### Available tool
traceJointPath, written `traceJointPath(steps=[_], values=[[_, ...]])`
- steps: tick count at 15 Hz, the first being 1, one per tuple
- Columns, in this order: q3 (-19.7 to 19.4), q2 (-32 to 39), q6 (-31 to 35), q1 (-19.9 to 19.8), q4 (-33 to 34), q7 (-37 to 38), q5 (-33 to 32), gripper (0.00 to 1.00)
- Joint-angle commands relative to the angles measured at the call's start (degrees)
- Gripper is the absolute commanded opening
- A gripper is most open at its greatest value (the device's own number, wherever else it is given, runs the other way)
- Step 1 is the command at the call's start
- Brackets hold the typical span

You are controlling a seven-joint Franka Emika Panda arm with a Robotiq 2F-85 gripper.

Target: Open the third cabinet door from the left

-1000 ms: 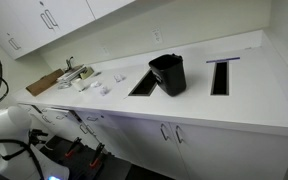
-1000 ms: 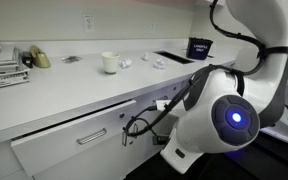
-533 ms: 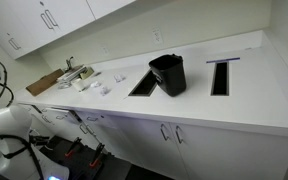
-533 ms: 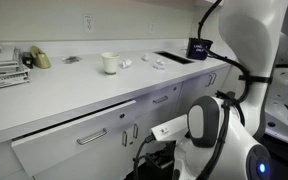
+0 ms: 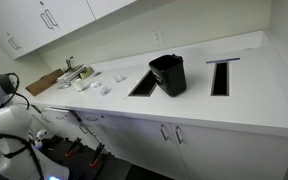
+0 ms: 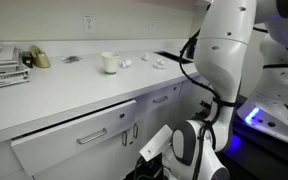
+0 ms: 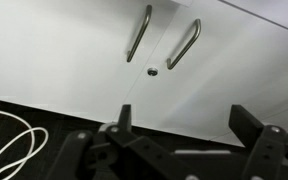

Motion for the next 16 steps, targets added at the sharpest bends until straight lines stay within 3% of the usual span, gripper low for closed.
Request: traceJointPath(steps=[1,5,11,15,16], values=[[1.62,0.68,-1.06,-1.62,0.15,-0.09,-0.68,1.00],[2.22,0.63,-0.95,-1.50,0.16,-0.09,-0.59,1.00],[-1.74,5.54,-11.95,2.63,4.69,5.78,-9.16,1.00],[-1.30,11.09,-17.39,1.61,10.49,9.43,-8.21,1.00],[-0.59,8.40,-15.54,0.61,6.60,8.01,-9.61,1.00]])
